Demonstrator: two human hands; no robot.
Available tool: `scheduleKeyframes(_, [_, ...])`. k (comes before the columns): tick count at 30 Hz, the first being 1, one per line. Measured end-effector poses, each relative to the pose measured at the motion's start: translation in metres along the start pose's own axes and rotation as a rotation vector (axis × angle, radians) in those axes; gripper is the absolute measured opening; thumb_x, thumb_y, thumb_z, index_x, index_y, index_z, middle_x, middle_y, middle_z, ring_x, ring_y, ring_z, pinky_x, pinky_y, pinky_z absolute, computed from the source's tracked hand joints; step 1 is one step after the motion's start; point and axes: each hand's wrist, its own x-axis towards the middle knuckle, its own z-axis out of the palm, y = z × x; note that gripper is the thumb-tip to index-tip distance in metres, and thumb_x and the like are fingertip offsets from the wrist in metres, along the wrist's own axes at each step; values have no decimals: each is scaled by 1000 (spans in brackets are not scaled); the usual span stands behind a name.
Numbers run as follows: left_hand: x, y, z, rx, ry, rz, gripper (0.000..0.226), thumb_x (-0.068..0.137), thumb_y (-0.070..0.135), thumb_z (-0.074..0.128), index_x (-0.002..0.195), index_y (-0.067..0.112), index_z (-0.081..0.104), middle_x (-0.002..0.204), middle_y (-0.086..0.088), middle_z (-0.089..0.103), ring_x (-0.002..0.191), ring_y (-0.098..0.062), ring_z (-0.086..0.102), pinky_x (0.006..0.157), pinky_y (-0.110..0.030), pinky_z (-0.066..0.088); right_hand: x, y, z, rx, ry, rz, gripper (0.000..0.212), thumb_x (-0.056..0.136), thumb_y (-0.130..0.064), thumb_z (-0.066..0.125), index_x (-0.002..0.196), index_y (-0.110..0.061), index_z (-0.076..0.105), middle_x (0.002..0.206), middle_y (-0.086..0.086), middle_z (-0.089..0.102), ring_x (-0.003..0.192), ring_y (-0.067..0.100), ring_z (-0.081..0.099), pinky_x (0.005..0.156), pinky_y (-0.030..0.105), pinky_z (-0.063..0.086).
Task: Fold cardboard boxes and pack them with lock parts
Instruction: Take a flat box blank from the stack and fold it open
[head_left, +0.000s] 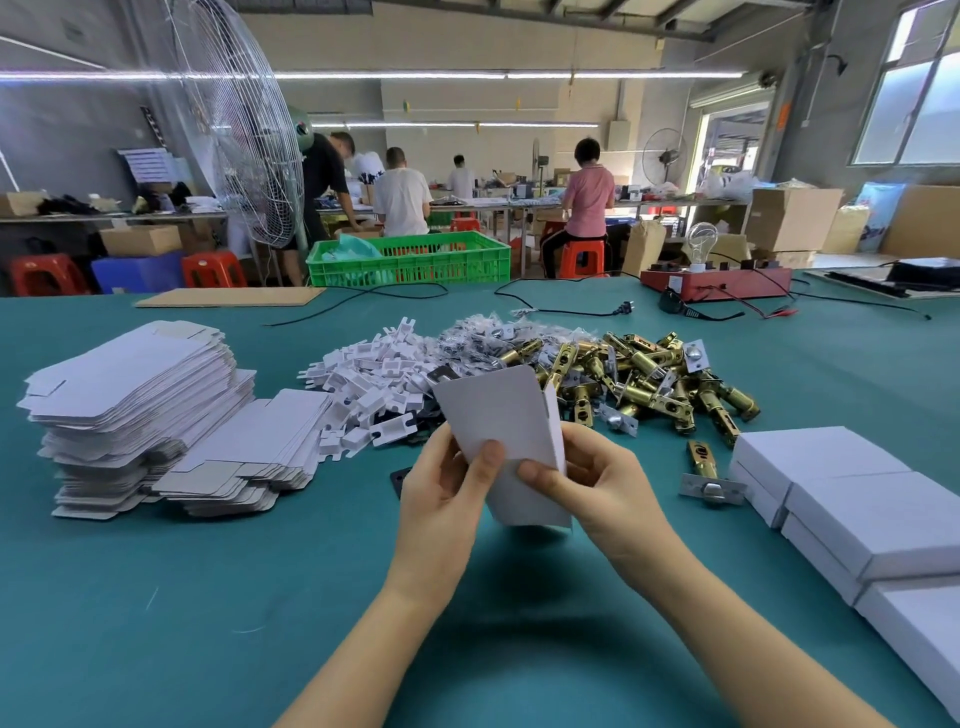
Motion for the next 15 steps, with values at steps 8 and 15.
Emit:
scheduleKeyframes(8, [1,1,-1,50,1,10,23,80,29,70,102,28,68,97,12,74,85,0,67,70,-13,50,5,0,-11,142,-51,83,43,63,-26,86,104,-20,72,106,7,73,95,19,70,74,24,54])
scheduleKeyframes(15, [3,-2,-7,61,-75,-68,38,70,29,77,107,25,68,103,5,75,95,-14,71,77,-20,55,6,-4,-10,263,-43,118,42,64,-24,79,105,-18,72,108,10,72,95,19,69,74,26,56])
